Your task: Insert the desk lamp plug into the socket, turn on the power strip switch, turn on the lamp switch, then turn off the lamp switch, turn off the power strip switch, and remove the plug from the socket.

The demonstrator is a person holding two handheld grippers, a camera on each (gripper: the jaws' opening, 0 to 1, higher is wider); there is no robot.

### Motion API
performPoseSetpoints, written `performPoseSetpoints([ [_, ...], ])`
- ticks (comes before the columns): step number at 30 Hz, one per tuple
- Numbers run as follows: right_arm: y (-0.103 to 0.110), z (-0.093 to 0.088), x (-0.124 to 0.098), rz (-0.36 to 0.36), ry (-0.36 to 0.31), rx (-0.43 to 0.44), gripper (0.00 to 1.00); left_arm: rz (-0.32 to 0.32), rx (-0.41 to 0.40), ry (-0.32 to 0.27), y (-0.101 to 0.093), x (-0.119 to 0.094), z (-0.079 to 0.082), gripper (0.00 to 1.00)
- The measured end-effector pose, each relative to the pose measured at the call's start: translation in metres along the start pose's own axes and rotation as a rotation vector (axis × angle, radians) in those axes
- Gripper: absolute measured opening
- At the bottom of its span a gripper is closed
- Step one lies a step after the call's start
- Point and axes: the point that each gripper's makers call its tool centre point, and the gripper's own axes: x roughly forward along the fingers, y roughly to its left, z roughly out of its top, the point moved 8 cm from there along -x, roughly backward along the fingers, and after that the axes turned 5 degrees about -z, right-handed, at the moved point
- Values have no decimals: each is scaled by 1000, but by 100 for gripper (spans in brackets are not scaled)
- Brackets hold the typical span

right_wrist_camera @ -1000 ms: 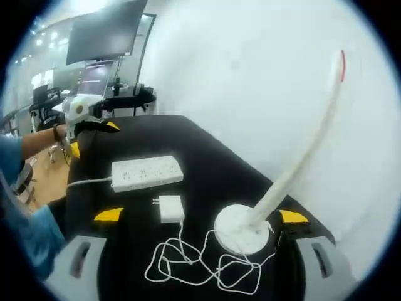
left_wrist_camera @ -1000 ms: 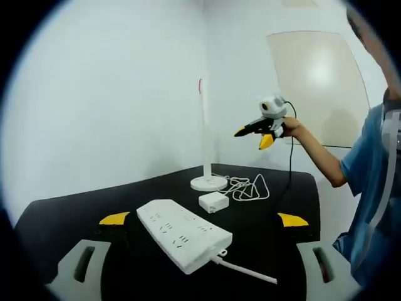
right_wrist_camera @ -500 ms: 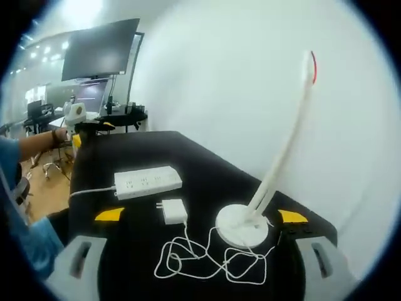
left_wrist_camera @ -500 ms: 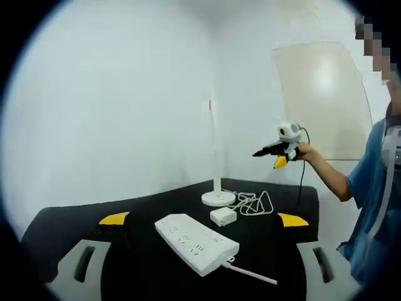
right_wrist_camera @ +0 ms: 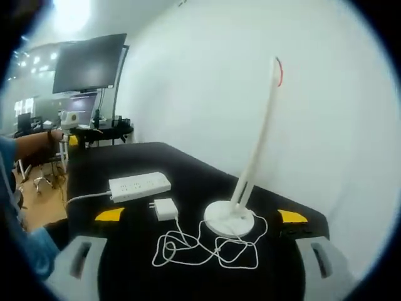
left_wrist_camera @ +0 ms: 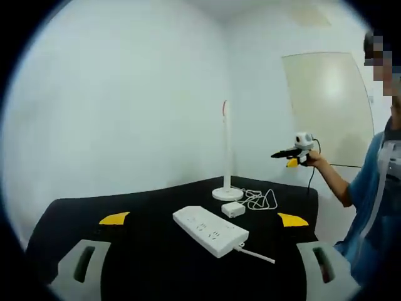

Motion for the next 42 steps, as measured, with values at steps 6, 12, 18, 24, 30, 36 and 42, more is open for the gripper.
performPoseSetpoints([
  [6,-4,-9,-13,-35,-17,27,94,43,10,-5,11,-19,-1,89],
  [12,-5,-20,-21,-50,-31,71,94,103,-6,60,32,-42,-14,89],
  [18,-4,-27,-28,-69,-40,98,93,156,-12,43,48,-61,-20,89],
  [24,-5,-34,-33,-90,-41,119,93,199,-39,78,65,-77,-30,89],
  [30,-5,-43,-39,-105,-29,135,92,214,-60,111,69,-86,-41,89],
  [36,-2,-49,-46,-122,-48,147,92,225,-63,133,78,-99,-45,89],
  [42,7,-57,-46,-98,-36,153,92,223,-72,137,80,-104,-43,89],
])
